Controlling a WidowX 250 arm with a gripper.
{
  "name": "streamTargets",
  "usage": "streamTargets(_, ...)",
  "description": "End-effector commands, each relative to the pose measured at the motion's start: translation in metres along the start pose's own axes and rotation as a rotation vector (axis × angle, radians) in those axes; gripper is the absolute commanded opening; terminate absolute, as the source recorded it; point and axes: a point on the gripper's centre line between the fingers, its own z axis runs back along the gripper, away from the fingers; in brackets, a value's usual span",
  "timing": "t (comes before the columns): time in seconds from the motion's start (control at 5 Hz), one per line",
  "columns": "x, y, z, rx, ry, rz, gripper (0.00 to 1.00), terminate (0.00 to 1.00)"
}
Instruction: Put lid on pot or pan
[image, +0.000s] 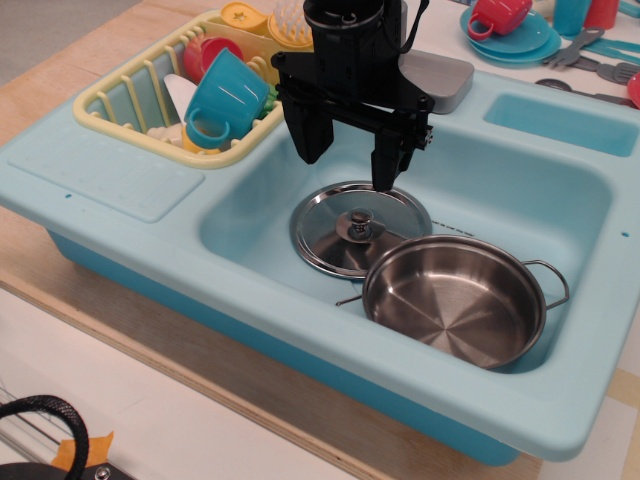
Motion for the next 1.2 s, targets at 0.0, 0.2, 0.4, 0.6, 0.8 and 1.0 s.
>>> streamTargets(0.0, 0.000, 0.000, 0.000, 0.000, 0.000, 0.000, 1.00, 0.00)
streamTargets(0.2, 0.000, -0.002, -0.014, -0.008, -0.012, 0.019, 1.00, 0.00)
streamTargets(0.4, 0.002, -0.006, -0.022, 0.001, -0.036, 0.036, 1.00, 0.00)
streamTargets(0.6, 0.004, -0.007, -0.029, 0.012, -0.038, 0.050, 1.00, 0.00)
streamTargets(0.8, 0.010, -0.009, -0.036, 0.016, 0.001, 0.051, 1.00, 0.00)
streamTargets(1.0, 0.006, -0.009, -0.041, 0.012, 0.001, 0.058, 1.00, 0.00)
